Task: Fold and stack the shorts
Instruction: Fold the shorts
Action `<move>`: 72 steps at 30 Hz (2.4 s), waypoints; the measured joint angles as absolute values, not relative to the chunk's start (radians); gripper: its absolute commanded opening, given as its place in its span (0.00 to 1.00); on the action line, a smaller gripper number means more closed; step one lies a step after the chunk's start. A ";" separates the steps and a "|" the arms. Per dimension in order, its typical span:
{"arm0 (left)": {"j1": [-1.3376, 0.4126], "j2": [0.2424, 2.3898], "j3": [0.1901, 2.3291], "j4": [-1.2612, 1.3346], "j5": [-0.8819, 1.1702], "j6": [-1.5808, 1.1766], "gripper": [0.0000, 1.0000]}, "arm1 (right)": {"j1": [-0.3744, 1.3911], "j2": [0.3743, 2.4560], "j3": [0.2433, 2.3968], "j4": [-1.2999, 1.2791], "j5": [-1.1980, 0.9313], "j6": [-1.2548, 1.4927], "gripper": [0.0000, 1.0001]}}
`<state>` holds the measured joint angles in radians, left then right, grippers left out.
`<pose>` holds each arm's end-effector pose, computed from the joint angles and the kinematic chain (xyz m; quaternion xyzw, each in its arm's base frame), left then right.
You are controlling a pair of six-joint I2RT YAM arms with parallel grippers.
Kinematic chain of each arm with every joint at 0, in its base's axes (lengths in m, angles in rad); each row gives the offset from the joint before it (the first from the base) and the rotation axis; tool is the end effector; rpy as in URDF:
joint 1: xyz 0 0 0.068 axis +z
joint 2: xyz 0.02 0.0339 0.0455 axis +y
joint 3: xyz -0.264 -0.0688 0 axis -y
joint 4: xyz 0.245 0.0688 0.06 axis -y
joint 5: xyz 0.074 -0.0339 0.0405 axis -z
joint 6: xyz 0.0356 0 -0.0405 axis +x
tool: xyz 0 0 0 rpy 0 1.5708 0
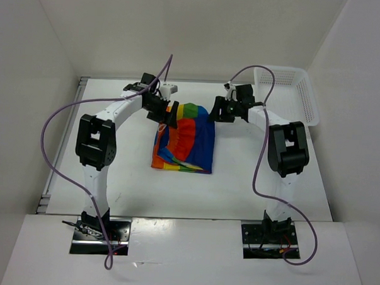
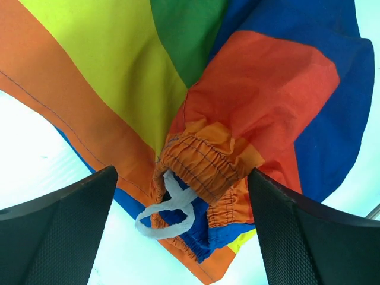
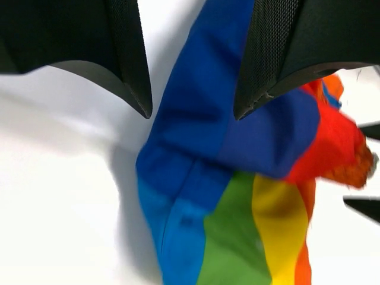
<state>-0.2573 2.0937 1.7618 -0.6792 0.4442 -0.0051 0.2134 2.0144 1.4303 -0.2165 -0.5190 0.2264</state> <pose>0.4404 -0.1317 0.2292 0.1783 0.9224 -0.2451 0.2394 0.4300 0.1113 0.1916 -0.0906 0.8963 0.3113 0.3025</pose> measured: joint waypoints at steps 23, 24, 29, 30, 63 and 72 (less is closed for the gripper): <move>-0.212 2.232 1.788 -0.665 0.537 -0.007 0.37 | 0.207 2.143 1.498 -0.179 -0.574 0.305 0.35; -0.212 2.238 1.789 -0.665 0.537 -0.007 0.37 | 0.207 2.148 1.498 -0.179 -0.579 0.307 0.29; -0.212 2.250 1.789 -0.670 0.527 -0.008 0.38 | 0.212 2.153 1.498 -0.170 -0.582 0.330 0.06; -0.212 2.250 1.790 -0.672 0.521 -0.008 0.40 | 0.212 2.154 1.498 -0.168 -0.577 0.340 0.03; -0.205 2.082 1.878 -0.664 0.253 -0.004 1.00 | 0.240 1.705 1.466 -0.270 -0.205 0.046 0.83; -0.002 1.747 1.671 -0.536 0.114 -0.004 1.00 | 0.213 1.374 1.267 -0.320 -0.013 -0.104 0.84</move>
<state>-0.0021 1.7473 1.6707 -0.5358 0.1139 -0.0036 0.2131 1.3739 1.2667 -0.3202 -0.0128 -0.1036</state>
